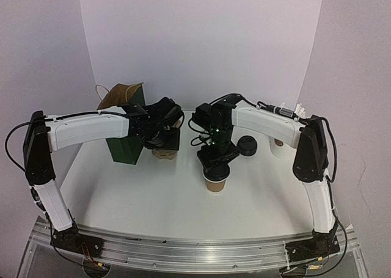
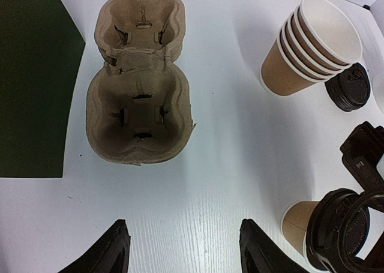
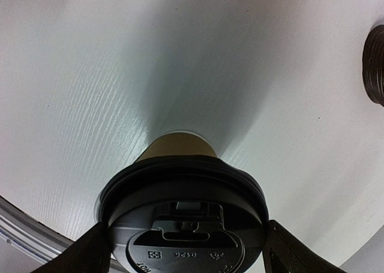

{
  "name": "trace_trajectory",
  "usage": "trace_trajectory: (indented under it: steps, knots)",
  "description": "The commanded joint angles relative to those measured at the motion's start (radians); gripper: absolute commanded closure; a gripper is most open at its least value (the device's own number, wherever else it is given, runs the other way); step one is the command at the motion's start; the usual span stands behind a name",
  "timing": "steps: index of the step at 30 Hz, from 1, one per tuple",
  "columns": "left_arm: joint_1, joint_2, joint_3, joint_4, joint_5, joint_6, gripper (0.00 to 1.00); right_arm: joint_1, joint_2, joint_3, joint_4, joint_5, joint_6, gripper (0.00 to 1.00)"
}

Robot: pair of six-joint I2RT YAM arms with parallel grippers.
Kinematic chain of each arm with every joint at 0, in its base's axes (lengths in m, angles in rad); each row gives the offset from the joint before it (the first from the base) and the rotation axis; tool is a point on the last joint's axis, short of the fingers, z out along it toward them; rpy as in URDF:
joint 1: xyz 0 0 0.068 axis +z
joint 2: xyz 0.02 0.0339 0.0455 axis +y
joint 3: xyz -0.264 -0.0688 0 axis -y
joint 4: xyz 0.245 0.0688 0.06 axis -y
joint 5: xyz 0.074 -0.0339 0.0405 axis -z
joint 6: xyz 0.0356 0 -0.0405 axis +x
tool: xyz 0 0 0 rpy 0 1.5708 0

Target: Pack the takeout coffee

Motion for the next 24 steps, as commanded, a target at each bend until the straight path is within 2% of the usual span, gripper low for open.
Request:
trace_trajectory:
  steps: [1, 10, 24]
  knots:
    - [0.002, 0.008, 0.036, 0.022, -0.001, 0.010, 0.38, 0.008, -0.025, 0.012, -0.025, 0.001, 0.006, 0.15]
    - [0.002, 0.016, 0.042, 0.022, 0.010, 0.013, 0.38, 0.007, -0.046, 0.000, -0.026, -0.016, 0.016, 0.15]
    - [0.002, 0.039, 0.014, 0.059, 0.104, -0.027, 0.38, 0.007, -0.079, -0.001, -0.031, 0.005, 0.023, 0.15]
